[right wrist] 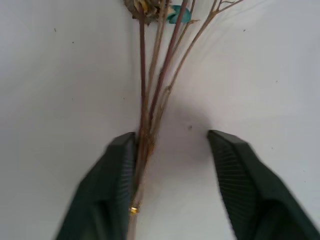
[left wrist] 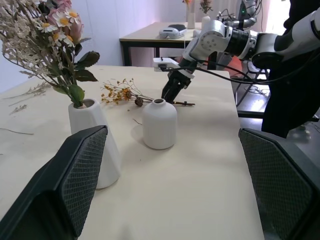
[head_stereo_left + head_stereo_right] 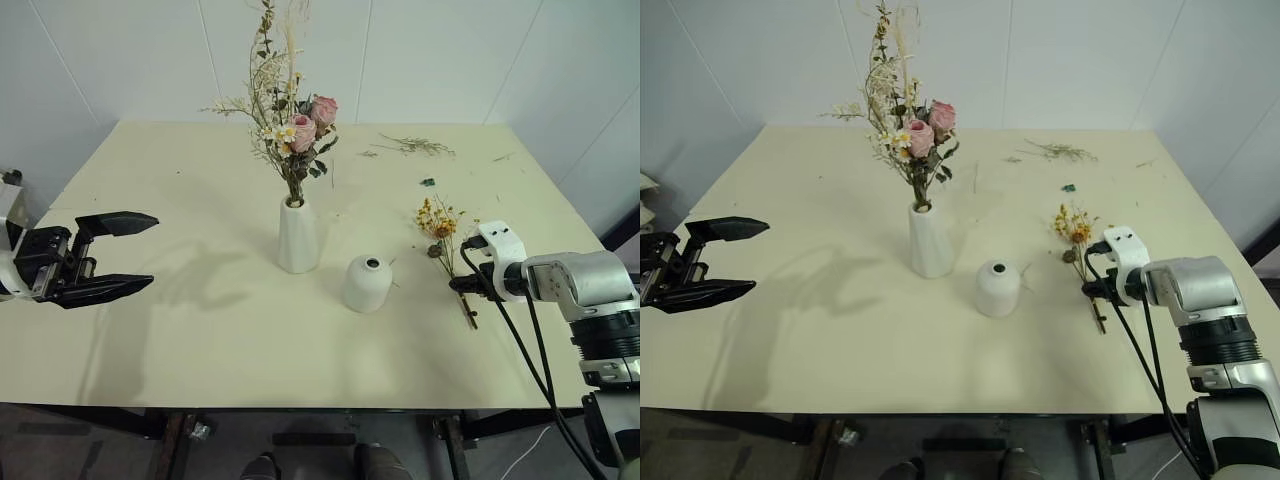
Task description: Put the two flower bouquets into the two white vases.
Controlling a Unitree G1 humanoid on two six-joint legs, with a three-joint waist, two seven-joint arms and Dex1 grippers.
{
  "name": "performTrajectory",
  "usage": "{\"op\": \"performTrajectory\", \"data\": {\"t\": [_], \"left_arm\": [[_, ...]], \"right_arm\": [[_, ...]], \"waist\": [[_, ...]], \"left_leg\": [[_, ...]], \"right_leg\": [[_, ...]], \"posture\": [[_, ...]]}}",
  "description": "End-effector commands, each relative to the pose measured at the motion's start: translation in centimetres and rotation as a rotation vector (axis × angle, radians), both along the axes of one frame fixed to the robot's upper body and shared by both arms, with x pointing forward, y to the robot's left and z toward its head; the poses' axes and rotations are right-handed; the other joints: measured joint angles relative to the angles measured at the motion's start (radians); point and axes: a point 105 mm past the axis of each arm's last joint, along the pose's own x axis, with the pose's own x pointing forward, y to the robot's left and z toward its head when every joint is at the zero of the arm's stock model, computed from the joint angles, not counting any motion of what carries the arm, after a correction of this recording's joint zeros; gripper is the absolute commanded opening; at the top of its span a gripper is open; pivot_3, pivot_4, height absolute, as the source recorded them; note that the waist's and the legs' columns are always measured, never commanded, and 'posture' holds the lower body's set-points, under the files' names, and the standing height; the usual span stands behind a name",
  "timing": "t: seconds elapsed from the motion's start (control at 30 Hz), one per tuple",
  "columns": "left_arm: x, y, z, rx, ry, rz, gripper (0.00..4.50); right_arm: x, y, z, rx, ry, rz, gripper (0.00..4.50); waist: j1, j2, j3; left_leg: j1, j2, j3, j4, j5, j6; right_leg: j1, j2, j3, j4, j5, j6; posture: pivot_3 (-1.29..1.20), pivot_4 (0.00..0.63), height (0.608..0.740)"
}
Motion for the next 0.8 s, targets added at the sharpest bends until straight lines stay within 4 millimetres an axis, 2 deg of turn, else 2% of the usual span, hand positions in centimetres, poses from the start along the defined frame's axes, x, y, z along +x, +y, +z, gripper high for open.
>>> {"op": "performTrajectory", "data": {"t": [0.03,0.13,0.27,0.4,0.5,0.57,0.67,0.73,0.8], "left_arm": [[-1.5,0.0,0.5,0.045,-0.033,-0.094,4.5],[-1.2,-0.2,0.3,0.041,-0.034,-0.099,4.5],[-1.0,-0.3,0.1,0.035,-0.026,-0.106,4.5],[-0.7,-0.7,0.1,0.032,-0.023,-0.118,4.5],[-0.3,-0.9,0.2,0.03,-0.026,-0.122,4.5],[-0.1,-1.0,0.2,0.03,-0.025,-0.123,4.5],[0.2,-1.3,0.0,0.026,-0.016,-0.135,4.5],[0.3,-1.5,0.0,0.02,-0.016,-0.146,4.5],[0.4,-1.6,0.0,0.014,-0.017,-0.152,4.5]], "right_arm": [[0.4,-0.1,2.1,0.039,-0.102,-0.016,1.01],[0.6,-0.1,3.5,0.084,-0.193,-0.028,0.03],[0.3,0.2,4.5,0.123,-0.265,-0.023,0.03],[-0.4,0.1,4.2,0.131,-0.263,-0.032,0.03],[-0.9,0.9,4.9,0.147,-0.329,0.01,0.03],[-1.2,1.7,6.4,0.17,-0.43,0.057,0.03],[-2.8,4.6,10.0,0.261,-0.725,0.251,0.03],[-4.1,5.7,12.4,0.355,-0.937,0.324,0.03],[-4.7,6.0,13.1,0.399,-1.013,0.344,0.03]], "waist": [[0.001,0.0,0.0],[0.003,0.0,0.0],[0.004,0.0,0.0],[0.004,0.0,0.0],[0.004,0.0,0.0],[0.001,0.0,0.0],[0.001,0.0,0.0],[0.0,0.0,0.0],[0.001,0.0,0.0]], "left_leg": [[0.0,0.0,0.0,0.0,0.0,0.0],[0.0,0.0,0.0,0.0,0.0,0.0],[0.0,0.0,0.0,0.0,0.0,0.0],[0.0,0.0,0.0,0.0,0.0,0.0],[0.0,0.0,0.0,0.0,0.0,0.0],[0.0,0.0,0.0,0.0,0.0,0.0],[0.0,0.0,0.0,0.0,0.0,0.0],[0.0,0.001,0.0,-0.001,0.0,0.0],[0.001,0.001,0.0,-0.001,0.0,0.0]], "right_leg": [[0.0,0.0,0.0,0.0,0.0,0.0],[0.0,0.0,0.0,0.0,0.0,0.0],[0.0,0.0,0.0,0.0,0.0,0.0],[0.0,0.0,0.0,0.0,0.0,0.0],[0.0,0.0,0.0,0.0,0.0,0.0],[0.0,0.0,0.0,0.001,0.0,0.0],[0.0,0.0,0.0,0.001,0.0,0.0],[0.0,0.001,0.0,0.001,0.0,0.001],[0.0,0.001,0.0,0.001,0.0,0.001]], "posture": [[0.0,0.15,0.74],[0.0,0.15,0.74],[0.0,0.15,0.74],[0.0,0.15,0.74],[0.0,0.15,0.74],[0.0,0.15,0.74],[0.0,0.15,0.74],[0.0,0.15,0.74],[0.0,0.15,0.74]]}}
